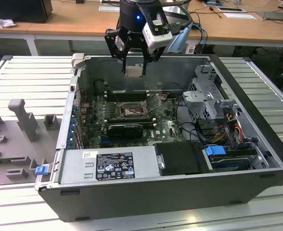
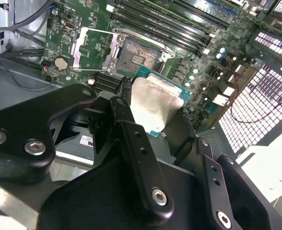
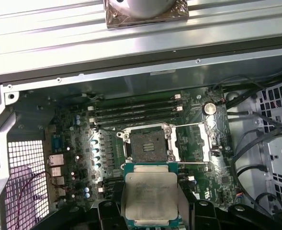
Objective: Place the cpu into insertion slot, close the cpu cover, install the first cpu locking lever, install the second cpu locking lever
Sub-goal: 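Place the cpu into insertion slot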
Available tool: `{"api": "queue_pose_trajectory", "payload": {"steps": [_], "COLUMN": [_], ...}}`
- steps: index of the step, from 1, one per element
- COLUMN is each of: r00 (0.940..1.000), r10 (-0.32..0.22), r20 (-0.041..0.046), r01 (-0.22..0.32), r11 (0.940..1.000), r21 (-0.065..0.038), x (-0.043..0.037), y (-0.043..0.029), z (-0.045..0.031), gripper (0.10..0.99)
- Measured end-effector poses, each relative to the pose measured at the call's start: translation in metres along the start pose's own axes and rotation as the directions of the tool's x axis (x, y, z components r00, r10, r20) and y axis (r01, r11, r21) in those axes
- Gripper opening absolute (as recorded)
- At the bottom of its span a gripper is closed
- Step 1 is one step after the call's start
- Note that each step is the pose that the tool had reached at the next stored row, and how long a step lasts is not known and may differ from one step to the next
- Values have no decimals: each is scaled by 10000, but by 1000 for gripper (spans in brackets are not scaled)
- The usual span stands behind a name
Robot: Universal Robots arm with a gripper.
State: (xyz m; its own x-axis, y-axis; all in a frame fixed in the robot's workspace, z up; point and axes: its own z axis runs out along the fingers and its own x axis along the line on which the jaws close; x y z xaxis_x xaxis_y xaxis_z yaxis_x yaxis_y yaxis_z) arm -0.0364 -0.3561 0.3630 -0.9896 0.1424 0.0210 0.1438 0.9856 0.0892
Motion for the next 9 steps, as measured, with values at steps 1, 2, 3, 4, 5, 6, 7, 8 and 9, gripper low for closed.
{"api": "queue_pose_trajectory", "payload": {"steps": [1,2,3,4,5,6,7,8,9], "r00": [10000,10000,10000,10000,9999,9999,9998,9998,9997], "r10": [15,33,72,99,123,153,176,211,230], "r20": [2,3,7,9,11,14,16,19,21], "r01": [-15,-33,-72,-99,-123,-153,-176,-211,-230], "r11": [10000,10000,10000,10000,9999,9999,9998,9998,9997], "r21": [-1,-1,-2,-2,-3,-4,-4,-5,-5], "x": [0,0,0,0,0,0,0,0,0], "y": [0,0,0,0,0,0,0,0,0], "z": [0,0,0,0,0,0,0,0,0], "gripper": [529,529,529,529,529,529,529,529,529]}}
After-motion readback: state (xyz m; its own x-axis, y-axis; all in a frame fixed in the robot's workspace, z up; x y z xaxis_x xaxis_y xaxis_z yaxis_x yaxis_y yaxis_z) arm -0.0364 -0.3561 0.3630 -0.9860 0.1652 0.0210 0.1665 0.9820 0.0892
